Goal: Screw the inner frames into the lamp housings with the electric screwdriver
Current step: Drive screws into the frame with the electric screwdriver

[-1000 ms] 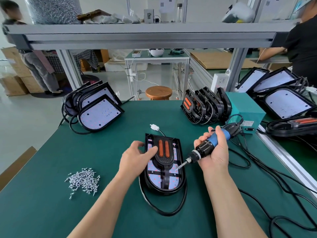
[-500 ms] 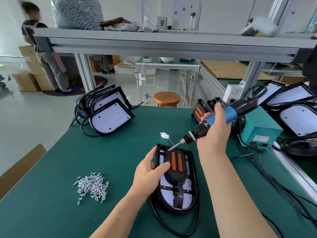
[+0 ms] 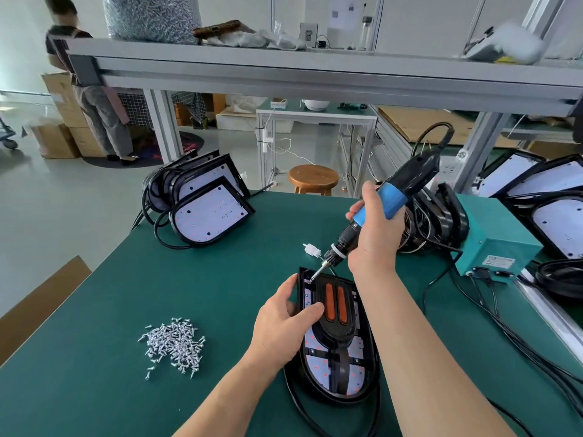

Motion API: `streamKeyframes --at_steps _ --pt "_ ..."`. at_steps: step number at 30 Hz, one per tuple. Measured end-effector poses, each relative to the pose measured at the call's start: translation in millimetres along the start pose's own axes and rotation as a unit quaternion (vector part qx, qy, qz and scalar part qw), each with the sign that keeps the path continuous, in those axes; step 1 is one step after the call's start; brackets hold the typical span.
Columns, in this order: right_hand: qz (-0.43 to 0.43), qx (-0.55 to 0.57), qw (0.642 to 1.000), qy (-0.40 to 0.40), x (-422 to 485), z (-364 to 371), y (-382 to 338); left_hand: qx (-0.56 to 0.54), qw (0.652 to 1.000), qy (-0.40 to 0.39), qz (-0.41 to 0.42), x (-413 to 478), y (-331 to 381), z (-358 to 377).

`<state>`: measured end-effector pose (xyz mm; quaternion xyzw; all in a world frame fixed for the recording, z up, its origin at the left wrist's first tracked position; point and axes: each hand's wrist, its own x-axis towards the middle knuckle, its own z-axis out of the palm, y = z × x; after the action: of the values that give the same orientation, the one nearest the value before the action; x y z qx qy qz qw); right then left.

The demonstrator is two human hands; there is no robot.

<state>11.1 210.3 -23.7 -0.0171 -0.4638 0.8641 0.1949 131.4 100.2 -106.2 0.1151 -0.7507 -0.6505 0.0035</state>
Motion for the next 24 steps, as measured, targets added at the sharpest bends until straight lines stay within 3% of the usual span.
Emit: streamKeyframes --at_steps 15,24 --pt "-0.046 -0.02 0.994 -0.096 -7.8 11.7 1.8 -0.002 1.0 0.0 0.005 2.8 -3.5 0.3" --pt "-0.05 -0.017 0.992 -0.113 -11.7 10.3 1.0 0.005 1.0 -0.004 0.005 -0.6 -1.5 -0.8"
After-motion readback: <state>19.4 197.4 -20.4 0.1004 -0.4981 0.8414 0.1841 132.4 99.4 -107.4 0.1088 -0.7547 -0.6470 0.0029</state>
